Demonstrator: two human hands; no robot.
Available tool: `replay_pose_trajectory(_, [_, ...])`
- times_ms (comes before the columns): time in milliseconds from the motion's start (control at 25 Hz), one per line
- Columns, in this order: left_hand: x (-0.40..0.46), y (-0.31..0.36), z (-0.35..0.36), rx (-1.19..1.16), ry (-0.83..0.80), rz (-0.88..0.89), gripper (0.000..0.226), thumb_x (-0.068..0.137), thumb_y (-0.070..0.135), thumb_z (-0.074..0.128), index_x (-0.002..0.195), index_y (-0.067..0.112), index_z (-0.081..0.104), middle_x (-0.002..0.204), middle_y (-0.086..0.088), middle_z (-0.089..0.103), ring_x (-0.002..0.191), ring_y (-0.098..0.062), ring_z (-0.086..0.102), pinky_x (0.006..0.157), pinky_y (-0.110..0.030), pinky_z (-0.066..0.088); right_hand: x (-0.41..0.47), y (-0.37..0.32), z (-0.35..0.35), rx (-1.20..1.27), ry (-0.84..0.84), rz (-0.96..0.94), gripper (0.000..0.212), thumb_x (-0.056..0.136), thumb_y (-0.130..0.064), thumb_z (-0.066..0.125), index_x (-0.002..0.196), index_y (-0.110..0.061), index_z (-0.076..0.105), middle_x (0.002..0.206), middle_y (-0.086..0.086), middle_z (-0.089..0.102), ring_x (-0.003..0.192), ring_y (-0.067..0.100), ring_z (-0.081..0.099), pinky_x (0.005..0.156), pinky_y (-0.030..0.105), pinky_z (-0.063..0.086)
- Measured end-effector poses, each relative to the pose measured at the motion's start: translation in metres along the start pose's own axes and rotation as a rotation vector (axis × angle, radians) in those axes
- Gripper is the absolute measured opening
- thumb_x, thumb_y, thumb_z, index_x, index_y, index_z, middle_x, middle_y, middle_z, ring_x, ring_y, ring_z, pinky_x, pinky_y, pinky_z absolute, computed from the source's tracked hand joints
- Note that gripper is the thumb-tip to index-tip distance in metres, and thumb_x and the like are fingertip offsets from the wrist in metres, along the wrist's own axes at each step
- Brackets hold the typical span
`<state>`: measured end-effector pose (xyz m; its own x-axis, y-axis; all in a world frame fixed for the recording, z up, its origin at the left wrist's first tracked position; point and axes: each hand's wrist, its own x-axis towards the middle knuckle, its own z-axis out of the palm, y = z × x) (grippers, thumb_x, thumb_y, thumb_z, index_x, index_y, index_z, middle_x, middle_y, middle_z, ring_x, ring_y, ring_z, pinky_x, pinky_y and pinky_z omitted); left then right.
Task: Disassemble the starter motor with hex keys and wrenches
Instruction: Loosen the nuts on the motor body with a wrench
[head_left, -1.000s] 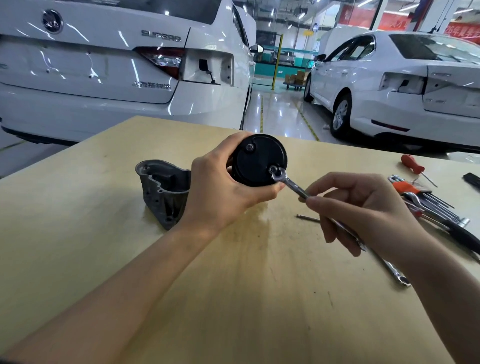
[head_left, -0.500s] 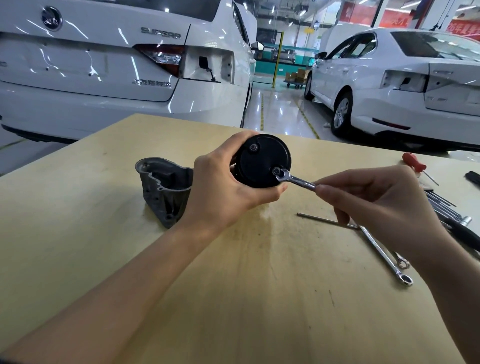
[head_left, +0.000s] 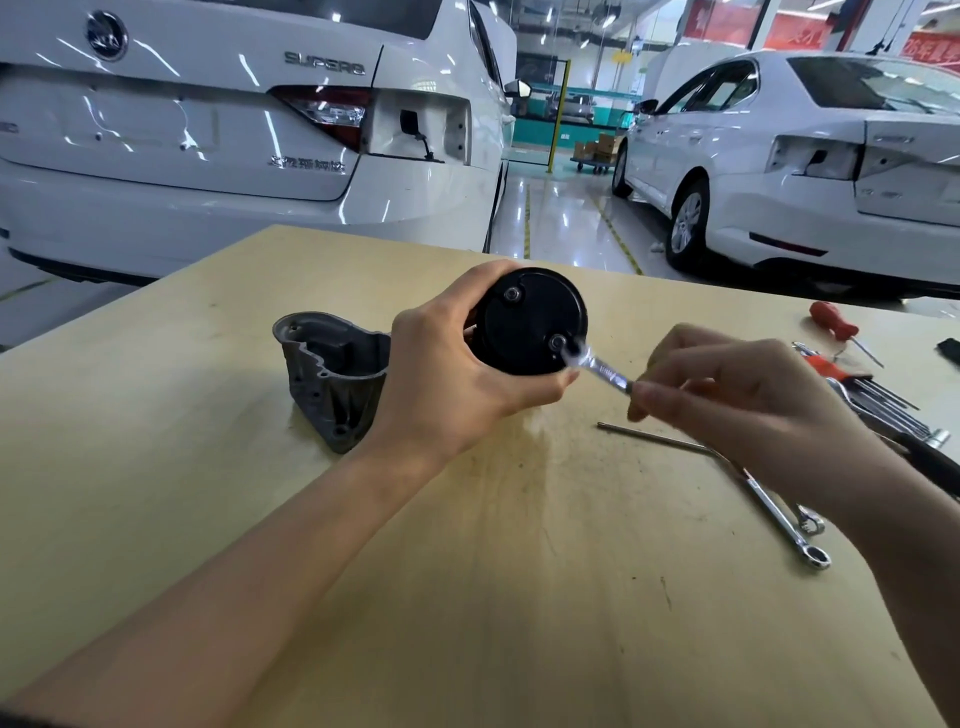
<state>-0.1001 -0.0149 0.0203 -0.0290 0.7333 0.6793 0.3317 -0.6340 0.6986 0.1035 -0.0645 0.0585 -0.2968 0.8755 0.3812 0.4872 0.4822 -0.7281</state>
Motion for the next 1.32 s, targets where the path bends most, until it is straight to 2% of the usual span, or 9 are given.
replay_pose_trajectory(120, [0.001, -0.002, 0.0, -0.017, 0.016, -0.023, 0.063, 0.054, 0.029, 0.094, 0.11, 0.023, 0.066, 0.094, 0.013, 0.07, 0.089, -0.006, 0.067, 0.082, -0.029, 0.057, 0.003, 0.005, 0.004, 0.463, 0.262, 0.057, 0.02, 0.081, -0.034, 0.061, 0.072, -0.02, 0.073, 0.058, 0.006, 0.046, 0.051, 0.015, 0.042, 0.046, 0.02, 0.035])
replay_pose_trajectory(240, [0.002, -0.001, 0.0, -0.012, 0.026, -0.027, 0.062, 0.053, 0.029, 0.093, 0.108, 0.025, 0.066, 0.091, 0.015, 0.07, 0.087, -0.005, 0.067, 0.079, -0.028, 0.057, 0.007, 0.005, 0.014, 0.728, 0.357, 0.042, 0.015, 0.082, -0.025, 0.061, 0.077, -0.014, 0.07, 0.063, 0.005, 0.067, 0.054, 0.018, 0.063, 0.051, 0.022, 0.049])
replay_pose_trajectory(440, [0.002, -0.002, 0.0, -0.005, 0.039, -0.021, 0.06, 0.054, 0.029, 0.093, 0.107, 0.026, 0.065, 0.089, 0.015, 0.069, 0.084, -0.005, 0.067, 0.077, -0.026, 0.057, 0.009, 0.004, 0.024, 0.743, 0.43, 0.085, 0.026, 0.08, -0.023, 0.064, 0.089, 0.001, 0.062, 0.074, 0.012, 0.074, 0.068, 0.025, 0.073, 0.06, 0.026, 0.056])
replay_pose_trajectory(800, [0.003, -0.002, -0.001, -0.007, 0.034, -0.016, 0.06, 0.054, 0.029, 0.093, 0.108, 0.025, 0.065, 0.091, 0.016, 0.07, 0.086, -0.004, 0.067, 0.079, -0.026, 0.057, 0.01, 0.01, 0.019, 0.719, 0.401, 0.039, 0.013, 0.084, -0.021, 0.065, 0.079, -0.01, 0.063, 0.072, 0.013, 0.072, 0.062, 0.025, 0.07, 0.057, 0.027, 0.054])
replay_pose_trajectory(880, [0.004, -0.002, -0.001, -0.015, 0.033, -0.023, 0.061, 0.053, 0.03, 0.093, 0.108, 0.024, 0.066, 0.093, 0.014, 0.07, 0.087, -0.005, 0.067, 0.08, -0.028, 0.057, 0.011, 0.021, 0.002, 0.522, 0.374, 0.091, 0.016, 0.089, -0.021, 0.062, 0.078, -0.009, 0.065, 0.066, 0.009, 0.07, 0.054, 0.019, 0.063, 0.053, 0.027, 0.051])
replay_pose_trajectory(1000, [0.003, -0.003, 0.0, -0.012, 0.03, -0.029, 0.062, 0.052, 0.034, 0.092, 0.108, 0.023, 0.066, 0.094, 0.014, 0.07, 0.088, -0.007, 0.067, 0.082, -0.029, 0.057, 0.011, 0.051, -0.03, -0.128, 0.139, 0.399, 0.016, 0.09, -0.017, 0.064, 0.079, -0.006, 0.065, 0.049, 0.003, 0.058, 0.047, 0.016, 0.05, 0.053, 0.032, 0.042])
replay_pose_trajectory(1160, [0.003, -0.003, 0.001, -0.006, 0.018, -0.031, 0.064, 0.052, 0.037, 0.091, 0.11, 0.022, 0.066, 0.094, 0.013, 0.07, 0.088, -0.007, 0.067, 0.083, -0.03, 0.057, 0.007, 0.072, -0.04, -0.275, -0.219, 0.635, 0.007, 0.089, -0.009, 0.066, 0.093, -0.01, 0.06, 0.049, -0.004, 0.057, 0.039, 0.008, 0.048, 0.042, 0.019, 0.039])
replay_pose_trajectory(1240, [0.003, -0.003, 0.0, -0.004, 0.015, -0.032, 0.064, 0.052, 0.037, 0.09, 0.11, 0.022, 0.066, 0.094, 0.012, 0.071, 0.089, -0.009, 0.068, 0.082, -0.031, 0.057, 0.006, 0.075, -0.039, -0.329, -0.259, 0.659, 0.024, 0.084, -0.009, 0.071, 0.103, -0.017, 0.06, 0.056, -0.003, 0.063, 0.04, 0.008, 0.052, 0.043, 0.021, 0.041])
replay_pose_trajectory(1320, [0.003, -0.003, 0.0, -0.006, 0.016, -0.032, 0.065, 0.052, 0.037, 0.09, 0.11, 0.021, 0.066, 0.094, 0.011, 0.071, 0.089, -0.009, 0.068, 0.082, -0.031, 0.057, 0.005, 0.074, -0.041, -0.335, -0.212, 0.676, 0.028, 0.078, -0.009, 0.077, 0.1, -0.018, 0.061, 0.061, 0.004, 0.068, 0.043, 0.014, 0.059, 0.044, 0.025, 0.046])
